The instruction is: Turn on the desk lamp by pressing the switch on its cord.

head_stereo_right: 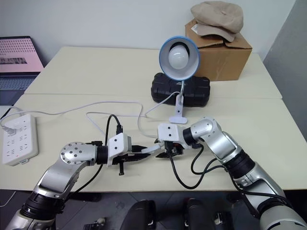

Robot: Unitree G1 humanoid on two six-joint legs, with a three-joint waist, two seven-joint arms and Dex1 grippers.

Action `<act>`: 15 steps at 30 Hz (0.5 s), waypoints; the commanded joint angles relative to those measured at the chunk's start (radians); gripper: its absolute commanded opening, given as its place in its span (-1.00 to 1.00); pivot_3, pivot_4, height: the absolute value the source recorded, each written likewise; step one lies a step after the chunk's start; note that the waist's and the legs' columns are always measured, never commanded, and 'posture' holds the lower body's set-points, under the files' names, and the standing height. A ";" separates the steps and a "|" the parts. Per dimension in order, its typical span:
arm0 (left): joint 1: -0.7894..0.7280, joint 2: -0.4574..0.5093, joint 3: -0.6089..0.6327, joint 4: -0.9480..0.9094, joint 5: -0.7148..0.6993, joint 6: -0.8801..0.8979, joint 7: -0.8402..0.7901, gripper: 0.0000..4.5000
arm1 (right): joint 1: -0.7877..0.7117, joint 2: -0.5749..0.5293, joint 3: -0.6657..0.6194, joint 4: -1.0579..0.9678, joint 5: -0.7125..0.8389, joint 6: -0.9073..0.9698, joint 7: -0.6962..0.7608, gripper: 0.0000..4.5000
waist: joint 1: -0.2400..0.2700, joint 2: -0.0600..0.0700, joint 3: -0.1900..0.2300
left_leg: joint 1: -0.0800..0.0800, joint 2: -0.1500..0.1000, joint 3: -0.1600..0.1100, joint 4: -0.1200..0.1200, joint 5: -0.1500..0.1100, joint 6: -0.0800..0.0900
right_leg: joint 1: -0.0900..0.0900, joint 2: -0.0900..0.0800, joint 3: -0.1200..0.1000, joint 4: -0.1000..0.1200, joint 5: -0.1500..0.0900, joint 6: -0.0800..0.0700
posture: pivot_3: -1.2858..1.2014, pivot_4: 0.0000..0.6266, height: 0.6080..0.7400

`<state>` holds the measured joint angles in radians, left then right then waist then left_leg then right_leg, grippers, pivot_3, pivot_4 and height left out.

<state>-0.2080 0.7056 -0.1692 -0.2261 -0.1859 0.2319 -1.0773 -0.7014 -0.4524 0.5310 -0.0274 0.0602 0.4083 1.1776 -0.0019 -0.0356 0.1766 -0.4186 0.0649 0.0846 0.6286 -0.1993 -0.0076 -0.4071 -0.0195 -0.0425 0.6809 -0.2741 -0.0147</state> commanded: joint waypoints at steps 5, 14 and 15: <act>-0.001 0.004 0.019 -0.021 -0.010 -0.017 0.009 -0.82 | -0.032 0.009 -0.037 -0.009 0.015 0.017 -0.002 0.20 | 0.000 0.000 0.000 | 0.000 0.000 0.000 0.000 0.000 0.000 | 0.000 0.000 0.000 0.000 0.000 0.000 | 0.03 -0.52 1.00; -0.015 -0.005 0.017 -0.007 -0.009 -0.021 0.024 -0.82 | -0.038 0.009 -0.036 0.002 0.009 0.010 -0.005 -0.54 | 0.000 0.000 0.000 | 0.000 0.000 0.000 0.000 0.000 0.000 | 0.000 0.000 0.000 0.000 0.000 0.000 | 0.03 -0.52 1.00; -0.017 -0.006 0.017 -0.006 -0.009 -0.021 0.025 -0.82 | -0.038 0.009 -0.036 0.002 0.008 0.009 -0.005 -0.64 | 0.000 0.000 0.000 | 0.000 0.000 0.000 0.000 0.000 0.000 | 0.000 0.000 0.000 0.000 0.000 0.000 | 0.03 -0.52 1.00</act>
<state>-0.2073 0.7049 -0.1667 -0.2195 -0.1821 0.2283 -1.0604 -0.7203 -0.4497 0.5265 -0.0134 0.0603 0.4244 1.1790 -0.0019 -0.0355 0.1766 -0.4187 0.0648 0.0847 0.6286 -0.1993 -0.0076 -0.4071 -0.0195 -0.0426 0.6809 -0.2741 -0.0146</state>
